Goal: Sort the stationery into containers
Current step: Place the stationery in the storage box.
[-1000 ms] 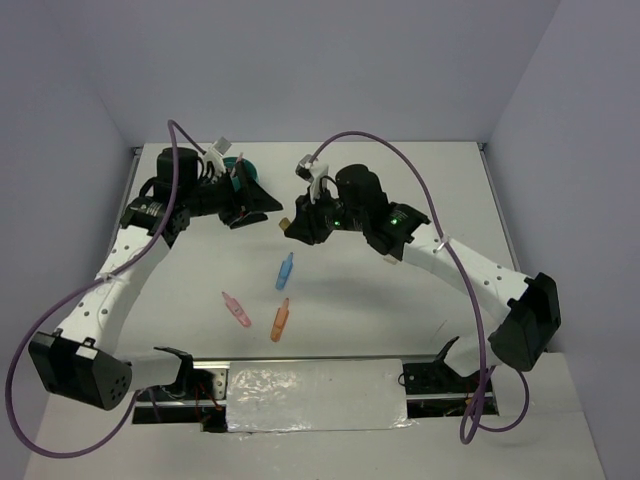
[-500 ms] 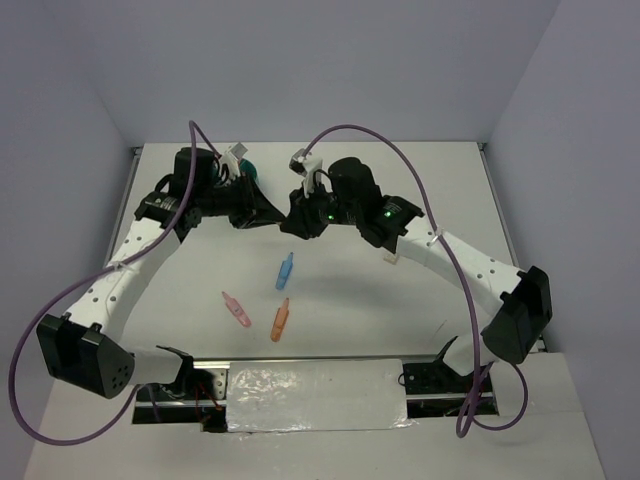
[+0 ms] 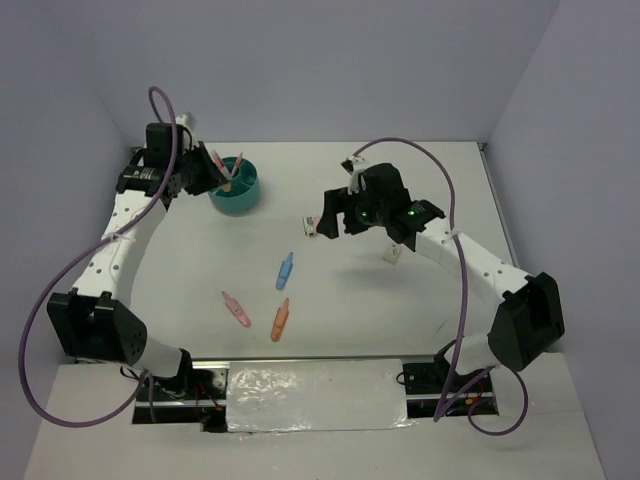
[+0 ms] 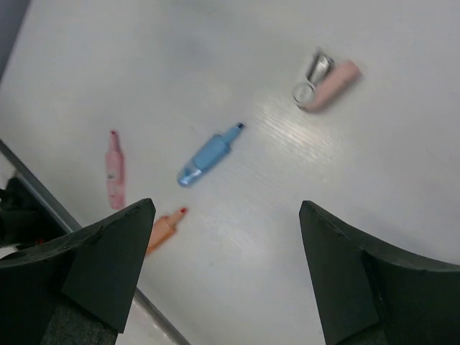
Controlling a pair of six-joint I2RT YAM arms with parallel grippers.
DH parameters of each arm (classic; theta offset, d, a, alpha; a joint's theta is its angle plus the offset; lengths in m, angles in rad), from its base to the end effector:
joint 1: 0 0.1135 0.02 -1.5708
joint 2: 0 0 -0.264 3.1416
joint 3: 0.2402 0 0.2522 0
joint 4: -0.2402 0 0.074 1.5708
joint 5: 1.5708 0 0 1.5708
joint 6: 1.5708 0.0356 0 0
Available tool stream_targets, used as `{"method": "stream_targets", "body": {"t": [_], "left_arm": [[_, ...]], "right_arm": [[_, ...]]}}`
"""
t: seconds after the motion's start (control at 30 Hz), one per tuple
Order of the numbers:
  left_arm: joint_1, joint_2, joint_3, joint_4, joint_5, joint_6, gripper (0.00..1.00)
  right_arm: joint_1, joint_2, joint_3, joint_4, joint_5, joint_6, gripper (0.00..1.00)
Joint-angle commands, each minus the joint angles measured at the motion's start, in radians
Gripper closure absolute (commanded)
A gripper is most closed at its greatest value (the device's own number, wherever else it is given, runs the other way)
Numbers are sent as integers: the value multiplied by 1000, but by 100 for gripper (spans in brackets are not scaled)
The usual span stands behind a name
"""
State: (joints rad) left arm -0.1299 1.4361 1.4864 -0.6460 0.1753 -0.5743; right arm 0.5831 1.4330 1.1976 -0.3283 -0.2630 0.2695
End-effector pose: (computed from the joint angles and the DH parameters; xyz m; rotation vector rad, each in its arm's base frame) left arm 0.3130 -0.0471 0.3862 -0.3874 2.1830 -0.5877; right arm 0.2683 0.1881 0.3183 -0.5039 2.1567 0.7692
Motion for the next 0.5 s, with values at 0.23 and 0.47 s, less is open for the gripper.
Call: {"method": "stream_targets", "body": {"t": [0.23,0.47], "left_arm": [[223,292,63,399,-91,106,100],[230,471,201,396,-59,126,92]], "right_arm": [[-3,-301,-99,-161,1,-52,10],[-6,-371,-112,-228,21,-91,10]]}}
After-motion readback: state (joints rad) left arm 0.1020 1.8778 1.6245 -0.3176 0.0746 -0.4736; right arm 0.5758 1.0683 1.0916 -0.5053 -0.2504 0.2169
